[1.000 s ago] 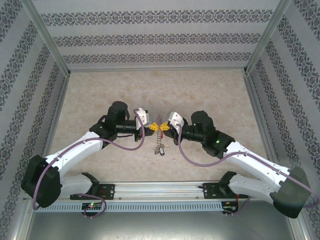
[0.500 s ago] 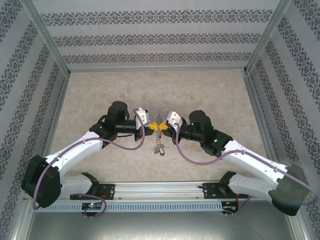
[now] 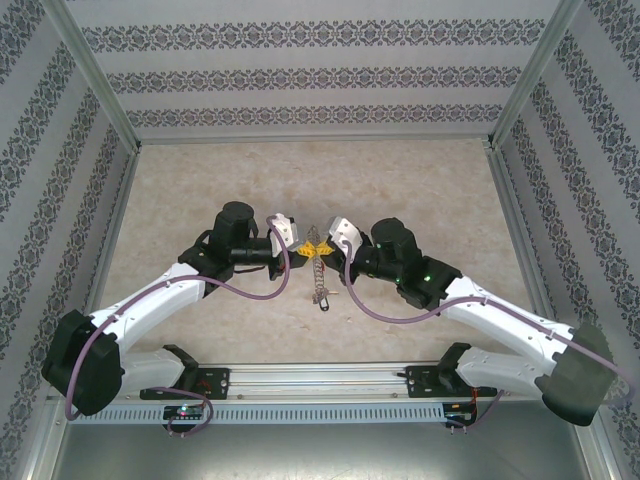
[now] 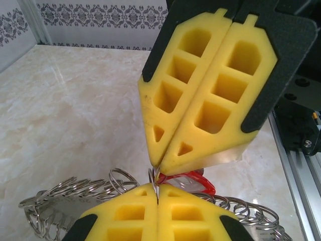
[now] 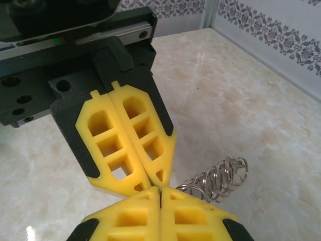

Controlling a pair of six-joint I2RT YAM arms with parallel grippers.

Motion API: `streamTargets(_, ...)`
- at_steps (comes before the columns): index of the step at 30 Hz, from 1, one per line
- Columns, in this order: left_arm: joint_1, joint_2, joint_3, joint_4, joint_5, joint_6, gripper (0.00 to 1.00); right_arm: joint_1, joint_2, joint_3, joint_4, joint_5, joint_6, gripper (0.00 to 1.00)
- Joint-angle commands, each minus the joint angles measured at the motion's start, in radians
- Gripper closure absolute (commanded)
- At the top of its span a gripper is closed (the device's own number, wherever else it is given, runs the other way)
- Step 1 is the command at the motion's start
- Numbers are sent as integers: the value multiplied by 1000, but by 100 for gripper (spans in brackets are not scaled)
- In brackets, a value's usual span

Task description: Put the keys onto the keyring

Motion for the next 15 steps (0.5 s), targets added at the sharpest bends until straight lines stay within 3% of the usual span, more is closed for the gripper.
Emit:
streamTargets(1, -15, -36, 15, 69, 96, 10, 100, 1, 16, 44, 29, 141, 43, 100)
streamTargets(15, -15, -41, -14, 123, 64, -19, 100, -2, -12, 29, 1, 194, 85, 100)
